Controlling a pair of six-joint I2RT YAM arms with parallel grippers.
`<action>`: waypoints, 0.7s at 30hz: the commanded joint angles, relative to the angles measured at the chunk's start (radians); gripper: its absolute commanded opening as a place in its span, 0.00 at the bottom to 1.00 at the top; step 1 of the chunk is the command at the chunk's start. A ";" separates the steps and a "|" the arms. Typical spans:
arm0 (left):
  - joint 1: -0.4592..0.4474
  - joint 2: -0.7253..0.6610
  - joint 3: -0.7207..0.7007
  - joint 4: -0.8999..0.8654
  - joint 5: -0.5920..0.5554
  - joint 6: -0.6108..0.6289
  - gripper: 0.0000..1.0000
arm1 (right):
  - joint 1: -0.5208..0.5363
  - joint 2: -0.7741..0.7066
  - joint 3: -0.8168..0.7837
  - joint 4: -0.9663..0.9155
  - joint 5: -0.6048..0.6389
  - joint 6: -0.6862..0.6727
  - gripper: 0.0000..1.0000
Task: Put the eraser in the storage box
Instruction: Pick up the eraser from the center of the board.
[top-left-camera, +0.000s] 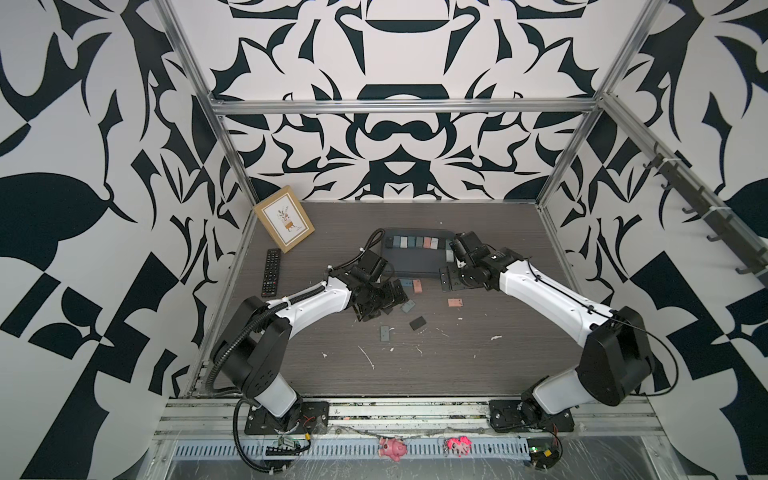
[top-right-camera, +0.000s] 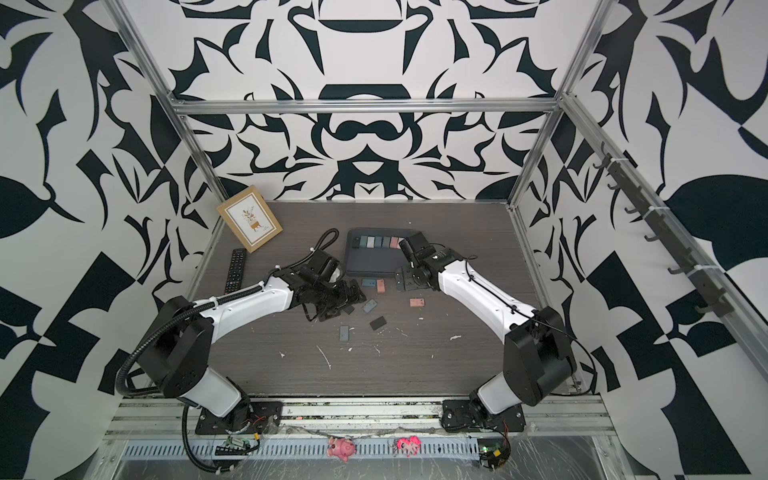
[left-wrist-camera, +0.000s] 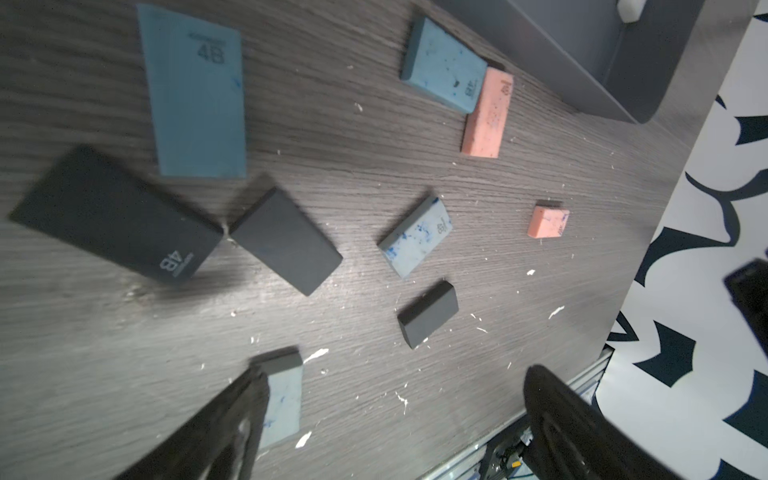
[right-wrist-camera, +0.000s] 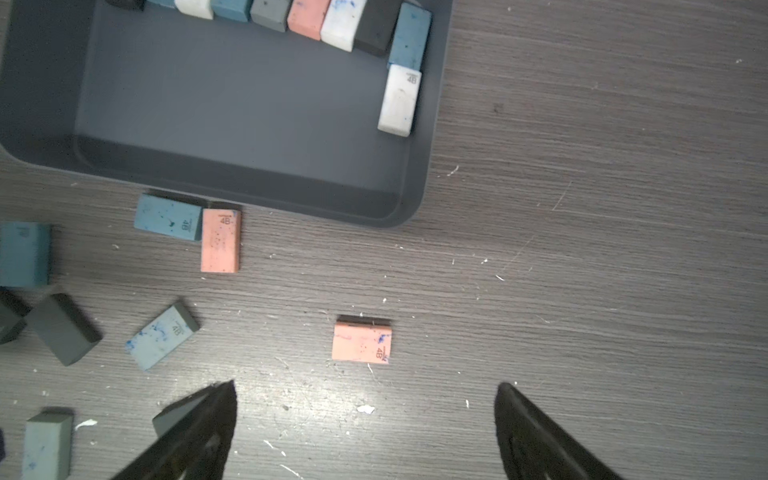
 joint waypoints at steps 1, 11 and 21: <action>-0.001 0.030 0.001 0.021 -0.014 -0.039 0.99 | -0.014 -0.034 -0.018 0.036 0.001 -0.002 0.98; 0.002 0.144 0.063 0.019 -0.029 -0.012 0.99 | -0.030 -0.050 -0.058 0.059 -0.054 -0.011 0.98; 0.038 0.213 0.144 -0.059 -0.085 0.085 0.99 | -0.045 -0.076 -0.068 0.059 -0.053 -0.018 0.98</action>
